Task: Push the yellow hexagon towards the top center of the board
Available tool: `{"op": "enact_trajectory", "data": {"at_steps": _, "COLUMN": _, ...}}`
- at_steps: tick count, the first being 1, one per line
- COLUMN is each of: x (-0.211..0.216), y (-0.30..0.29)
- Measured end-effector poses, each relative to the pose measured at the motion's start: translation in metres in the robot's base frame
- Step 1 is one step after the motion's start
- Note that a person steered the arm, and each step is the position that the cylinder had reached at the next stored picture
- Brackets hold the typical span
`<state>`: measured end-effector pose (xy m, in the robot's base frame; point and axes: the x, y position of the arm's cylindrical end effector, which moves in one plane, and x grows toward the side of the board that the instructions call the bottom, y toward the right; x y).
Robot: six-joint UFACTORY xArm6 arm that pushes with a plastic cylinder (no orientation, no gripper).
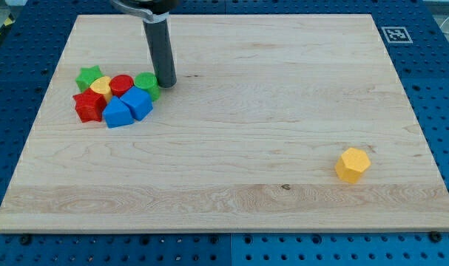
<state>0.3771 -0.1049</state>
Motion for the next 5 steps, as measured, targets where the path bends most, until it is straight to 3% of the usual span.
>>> {"op": "enact_trajectory", "data": {"at_steps": 3, "x": 0.003, "y": -0.002}}
{"op": "enact_trajectory", "data": {"at_steps": 4, "x": 0.025, "y": 0.005}}
{"op": "enact_trajectory", "data": {"at_steps": 5, "x": 0.085, "y": 0.011}}
